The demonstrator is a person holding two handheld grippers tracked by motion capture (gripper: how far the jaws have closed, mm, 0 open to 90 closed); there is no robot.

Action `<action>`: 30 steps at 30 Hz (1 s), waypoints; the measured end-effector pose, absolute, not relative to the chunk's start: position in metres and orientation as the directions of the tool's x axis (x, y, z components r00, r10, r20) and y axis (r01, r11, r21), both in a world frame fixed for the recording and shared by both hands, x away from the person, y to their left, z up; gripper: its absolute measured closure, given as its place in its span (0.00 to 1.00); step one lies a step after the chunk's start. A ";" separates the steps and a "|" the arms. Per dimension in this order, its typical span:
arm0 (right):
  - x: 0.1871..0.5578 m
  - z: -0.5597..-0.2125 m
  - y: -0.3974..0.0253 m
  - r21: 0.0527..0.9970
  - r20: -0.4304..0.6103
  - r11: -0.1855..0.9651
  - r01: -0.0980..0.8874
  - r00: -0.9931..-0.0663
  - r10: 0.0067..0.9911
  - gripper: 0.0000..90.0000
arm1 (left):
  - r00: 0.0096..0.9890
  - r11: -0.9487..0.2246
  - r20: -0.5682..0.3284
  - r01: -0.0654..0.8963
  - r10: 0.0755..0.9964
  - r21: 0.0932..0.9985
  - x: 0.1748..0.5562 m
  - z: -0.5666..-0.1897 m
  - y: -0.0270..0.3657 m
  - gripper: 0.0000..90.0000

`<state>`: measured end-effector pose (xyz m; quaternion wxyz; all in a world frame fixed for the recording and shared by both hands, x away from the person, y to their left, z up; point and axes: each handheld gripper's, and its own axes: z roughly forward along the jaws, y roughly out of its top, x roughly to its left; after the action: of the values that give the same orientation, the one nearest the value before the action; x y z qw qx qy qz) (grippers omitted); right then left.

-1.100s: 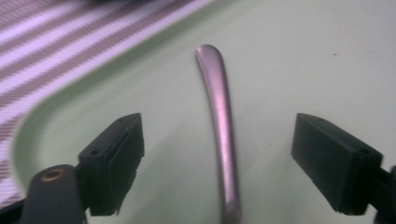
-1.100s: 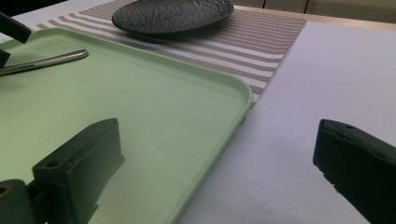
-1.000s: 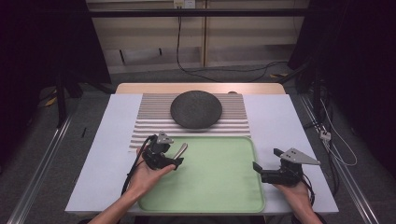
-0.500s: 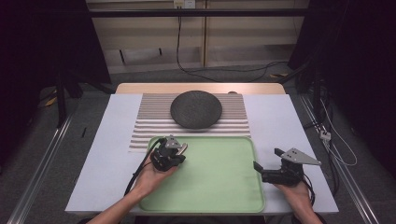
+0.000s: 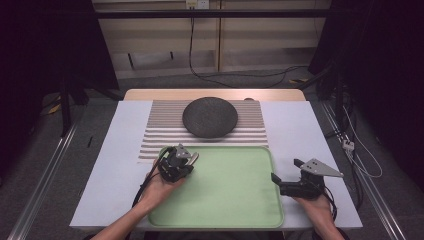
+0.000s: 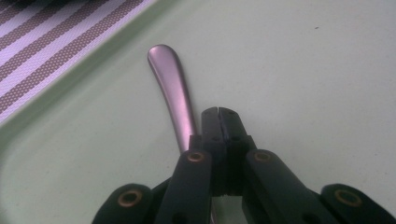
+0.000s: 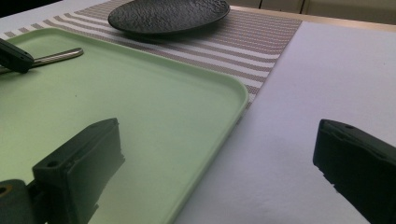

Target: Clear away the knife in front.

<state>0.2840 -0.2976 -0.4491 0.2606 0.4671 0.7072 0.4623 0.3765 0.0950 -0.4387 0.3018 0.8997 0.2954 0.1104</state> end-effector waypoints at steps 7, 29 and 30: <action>0.284 -0.449 -0.297 0.897 0.063 0.138 0.420 -0.431 0.900 0.02 | 0.799 -0.647 0.017 0.475 0.602 0.596 0.378 -0.438 0.099 1.00; 0.284 -0.449 -0.297 0.895 0.061 0.143 0.423 -0.433 0.900 0.02 | 0.790 -0.643 -0.004 0.502 0.613 0.579 0.384 -0.436 0.112 1.00; 0.284 -0.449 -0.297 0.895 0.062 0.143 0.424 -0.433 0.899 0.02 | 0.791 -0.642 -0.013 0.505 0.611 0.577 0.385 -0.435 0.113 1.00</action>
<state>0.2836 -0.2968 -0.4491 0.2584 0.4657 0.7103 0.4603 0.3847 0.1130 -0.4355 0.2885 0.9013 0.3098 0.0918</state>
